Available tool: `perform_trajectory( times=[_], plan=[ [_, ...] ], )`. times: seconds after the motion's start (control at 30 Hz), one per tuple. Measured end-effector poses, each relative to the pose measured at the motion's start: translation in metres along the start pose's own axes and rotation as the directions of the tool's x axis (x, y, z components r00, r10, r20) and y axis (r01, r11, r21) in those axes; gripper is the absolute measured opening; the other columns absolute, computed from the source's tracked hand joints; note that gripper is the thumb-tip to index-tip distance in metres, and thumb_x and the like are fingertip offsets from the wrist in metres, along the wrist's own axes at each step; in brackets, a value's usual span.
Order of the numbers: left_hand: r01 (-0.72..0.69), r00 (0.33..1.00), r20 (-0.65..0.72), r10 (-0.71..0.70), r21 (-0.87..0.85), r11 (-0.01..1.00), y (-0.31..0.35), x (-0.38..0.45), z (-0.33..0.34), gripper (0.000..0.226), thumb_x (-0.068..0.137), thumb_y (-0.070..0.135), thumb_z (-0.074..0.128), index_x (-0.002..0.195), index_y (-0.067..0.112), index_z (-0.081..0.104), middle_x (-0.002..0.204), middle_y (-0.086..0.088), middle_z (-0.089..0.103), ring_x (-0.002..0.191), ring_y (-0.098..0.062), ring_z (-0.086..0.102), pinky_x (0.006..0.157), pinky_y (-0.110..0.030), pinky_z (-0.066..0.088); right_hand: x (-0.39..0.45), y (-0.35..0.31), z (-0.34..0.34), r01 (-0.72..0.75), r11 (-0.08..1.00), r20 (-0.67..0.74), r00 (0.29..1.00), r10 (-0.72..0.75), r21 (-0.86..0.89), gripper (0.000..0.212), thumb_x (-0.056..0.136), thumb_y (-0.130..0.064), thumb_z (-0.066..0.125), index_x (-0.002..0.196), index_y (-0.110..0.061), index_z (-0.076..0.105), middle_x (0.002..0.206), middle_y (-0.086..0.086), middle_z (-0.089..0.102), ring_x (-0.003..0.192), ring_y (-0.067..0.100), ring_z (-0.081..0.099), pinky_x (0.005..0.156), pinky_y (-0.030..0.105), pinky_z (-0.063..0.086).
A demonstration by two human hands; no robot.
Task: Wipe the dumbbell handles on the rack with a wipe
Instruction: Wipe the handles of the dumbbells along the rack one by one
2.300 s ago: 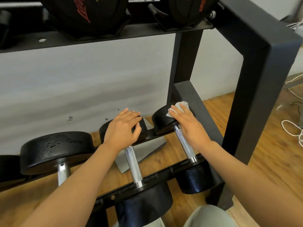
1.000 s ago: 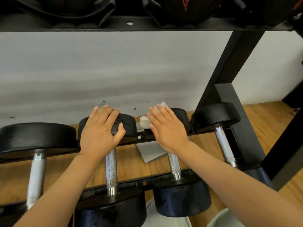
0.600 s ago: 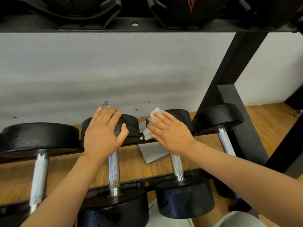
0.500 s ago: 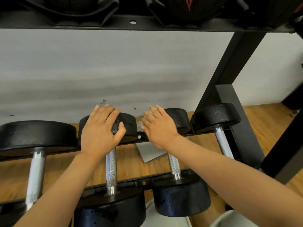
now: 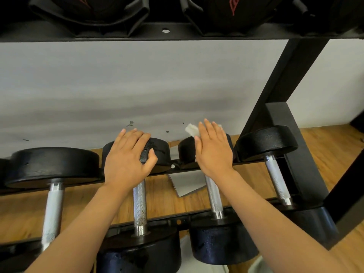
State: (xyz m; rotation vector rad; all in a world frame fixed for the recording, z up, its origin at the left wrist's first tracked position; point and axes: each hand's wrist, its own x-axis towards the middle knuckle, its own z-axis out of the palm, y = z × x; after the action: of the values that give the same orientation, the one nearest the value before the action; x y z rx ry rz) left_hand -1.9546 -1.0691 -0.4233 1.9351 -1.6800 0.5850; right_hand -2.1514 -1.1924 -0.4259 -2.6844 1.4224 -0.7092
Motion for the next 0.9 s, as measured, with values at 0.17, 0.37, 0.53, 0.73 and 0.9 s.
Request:
perform_trajectory(
  times=[0.17,0.37,0.53,0.73,0.9],
  plan=[
    [-0.006,1.000,-0.015,0.006,0.003,1.000,-0.001,0.000,0.001,0.044,0.091,0.033,0.048,0.118,0.004,0.068,0.116,-0.012,0.067,0.116,-0.029,0.059,0.117,-0.040,0.029,-0.052,0.011,0.005,0.016,1.000,-0.045,0.999,-0.015,0.010,0.056,0.105,-0.037,0.016,0.154,-0.012,0.024,0.161,0.009,0.020,0.150,0.026,0.011,0.121,0.043,0.016],
    [-0.001,1.000,-0.029,0.001,0.004,1.000,0.000,-0.001,0.002,0.043,0.091,0.032,0.048,0.118,0.004,0.068,0.115,-0.012,0.068,0.115,-0.029,0.060,0.116,-0.043,0.033,-0.016,0.020,-0.006,-0.151,0.969,0.069,0.988,0.141,0.195,0.067,0.102,-0.050,0.013,0.156,-0.010,0.012,0.163,0.005,0.011,0.150,0.018,0.004,0.122,0.033,0.008],
    [0.011,1.000,-0.027,-0.011,0.004,1.000,0.000,-0.001,0.003,0.044,0.092,0.032,0.048,0.119,0.004,0.068,0.117,-0.012,0.068,0.117,-0.028,0.060,0.117,-0.043,0.032,-0.031,0.030,-0.006,-0.172,0.933,0.089,0.984,0.151,0.316,0.061,0.103,-0.046,0.012,0.155,-0.018,0.001,0.164,-0.002,-0.001,0.149,0.008,-0.007,0.119,0.022,-0.003],
    [0.003,0.998,-0.057,-0.003,0.008,1.000,-0.001,-0.002,0.006,0.043,0.091,0.031,0.049,0.118,0.004,0.069,0.116,-0.012,0.068,0.116,-0.028,0.061,0.116,-0.043,0.033,-0.049,0.039,-0.005,-0.164,0.890,0.075,0.986,0.146,0.425,0.056,0.105,-0.042,0.017,0.155,-0.019,0.007,0.162,-0.007,0.005,0.148,0.002,-0.002,0.119,0.022,0.008],
    [-0.003,0.998,-0.069,0.004,0.014,1.000,-0.002,-0.002,0.006,0.043,0.092,0.030,0.049,0.119,0.004,0.069,0.117,-0.012,0.068,0.116,-0.028,0.061,0.116,-0.043,0.033,0.004,0.046,-0.001,-0.367,0.738,0.158,0.927,0.341,0.566,0.050,0.107,-0.035,0.022,0.148,-0.013,0.038,0.152,0.006,0.040,0.142,0.022,0.034,0.117,0.040,0.028]
  ],
)
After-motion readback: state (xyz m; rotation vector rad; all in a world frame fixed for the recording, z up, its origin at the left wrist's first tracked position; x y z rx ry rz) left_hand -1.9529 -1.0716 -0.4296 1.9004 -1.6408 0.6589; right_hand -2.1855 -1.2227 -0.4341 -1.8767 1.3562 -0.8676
